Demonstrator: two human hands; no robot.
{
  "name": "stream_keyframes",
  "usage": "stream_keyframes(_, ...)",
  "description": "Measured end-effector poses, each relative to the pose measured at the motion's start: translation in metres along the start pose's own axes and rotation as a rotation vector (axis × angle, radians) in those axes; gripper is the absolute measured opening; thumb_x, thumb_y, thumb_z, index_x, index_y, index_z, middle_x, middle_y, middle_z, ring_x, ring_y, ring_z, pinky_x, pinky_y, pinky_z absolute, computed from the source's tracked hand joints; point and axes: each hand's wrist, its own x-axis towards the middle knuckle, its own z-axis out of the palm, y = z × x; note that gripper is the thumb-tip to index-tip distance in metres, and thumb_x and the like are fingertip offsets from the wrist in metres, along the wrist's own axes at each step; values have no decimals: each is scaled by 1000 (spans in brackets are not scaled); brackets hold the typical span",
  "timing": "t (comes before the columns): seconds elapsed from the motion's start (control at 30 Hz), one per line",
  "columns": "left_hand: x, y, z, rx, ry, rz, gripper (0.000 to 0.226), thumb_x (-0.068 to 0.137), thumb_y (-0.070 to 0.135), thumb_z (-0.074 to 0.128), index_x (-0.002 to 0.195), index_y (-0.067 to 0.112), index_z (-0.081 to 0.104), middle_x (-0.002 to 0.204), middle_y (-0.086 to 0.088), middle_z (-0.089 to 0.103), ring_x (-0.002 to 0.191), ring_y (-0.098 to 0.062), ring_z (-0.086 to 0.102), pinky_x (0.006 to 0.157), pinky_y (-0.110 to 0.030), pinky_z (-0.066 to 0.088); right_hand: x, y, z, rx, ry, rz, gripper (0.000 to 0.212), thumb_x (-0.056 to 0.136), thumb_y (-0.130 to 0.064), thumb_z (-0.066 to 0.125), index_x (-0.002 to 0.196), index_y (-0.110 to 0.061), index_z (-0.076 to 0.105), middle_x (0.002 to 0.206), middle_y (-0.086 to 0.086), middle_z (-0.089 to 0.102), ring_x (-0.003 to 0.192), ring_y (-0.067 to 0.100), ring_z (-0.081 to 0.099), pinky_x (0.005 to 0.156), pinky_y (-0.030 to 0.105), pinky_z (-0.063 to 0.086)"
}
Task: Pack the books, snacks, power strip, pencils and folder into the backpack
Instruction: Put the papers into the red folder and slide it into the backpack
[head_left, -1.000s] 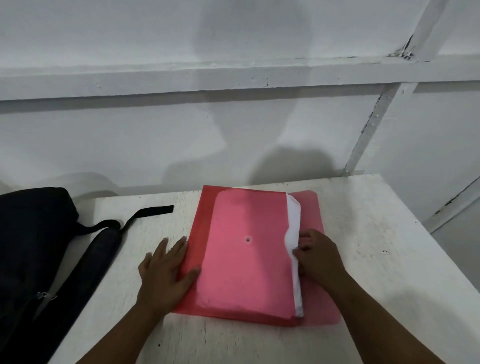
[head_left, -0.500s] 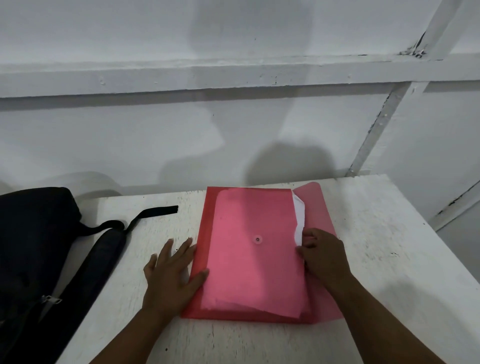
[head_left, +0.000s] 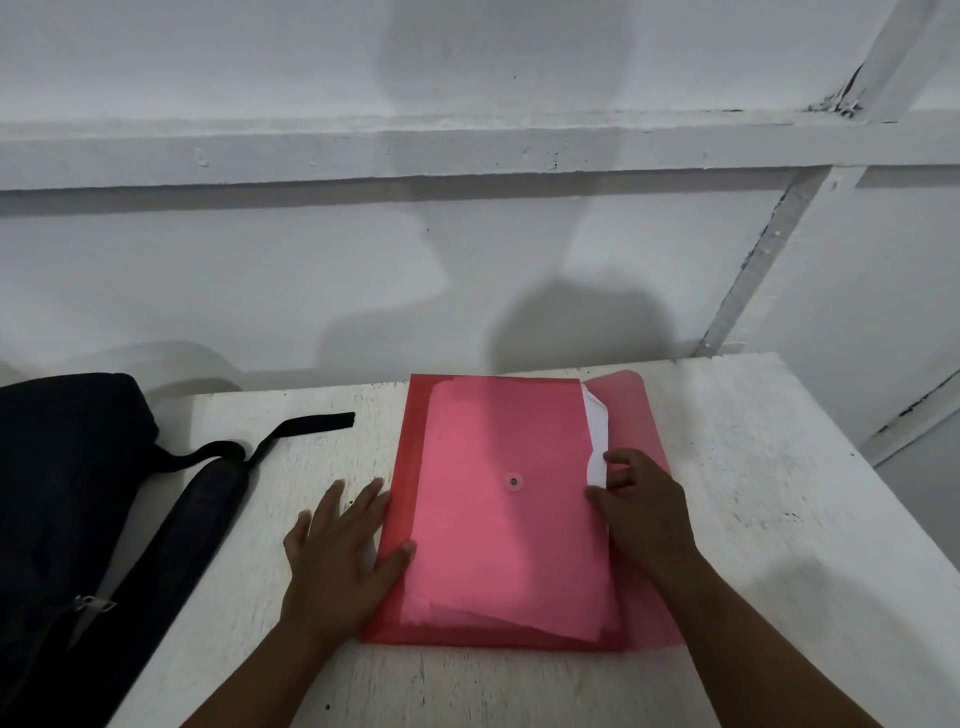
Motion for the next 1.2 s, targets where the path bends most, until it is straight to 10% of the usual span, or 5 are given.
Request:
stream_keyframes(0.17, 0, 0, -1, 4, -3, 0, 78, 81, 80, 30, 149, 41, 38, 158, 24, 25, 153, -10, 2, 121, -46, -2, -2, 3, 4, -42, 40, -81, 33, 85, -7, 74, 115, -19, 69, 87, -13, 66, 76, -1, 60, 68, 1, 36)
stream_keyframes(0.33, 0, 0, -1, -2, -4, -2, 79, 81, 80, 30, 149, 41, 38, 159, 23, 25, 153, -10, 1, 121, -45, -4, 3, 16, 5, -263, -65, -188, 25, 94, -12, 64, 117, -13, 72, 106, 4, 66, 93, 14, 59, 92, 23, 44)
stream_keyframes(0.63, -1, 1, -1, -1, -8, -8, 79, 81, 81, 29, 150, 41, 37, 159, 21, 25, 152, -9, 0, 121, -45, -3, 7, 26, 4, -431, 40, -172, 22, 91, -20, 66, 108, -29, 76, 98, -6, 55, 87, 18, 55, 71, 31, 48)
stream_keyframes(0.83, 0, 0, 0, -5, -3, -6, 81, 82, 82, 27, 150, 40, 37, 159, 19, 26, 153, -11, 2, 121, -46, -3, 11, 27, 5, -592, -137, -234, 31, 99, -36, 54, 128, -39, 63, 150, 1, 41, 134, 31, 39, 107, 53, 35)
stream_keyframes(1.2, 1, 0, 0, 10, -9, -13, 78, 82, 81, 26, 150, 43, 35, 159, 22, 25, 153, -9, 0, 122, -45, -4, 18, 38, -10, -601, -262, -266, 44, 96, -38, 59, 139, -45, 51, 157, -7, 29, 144, 24, 21, 112, 48, 24)
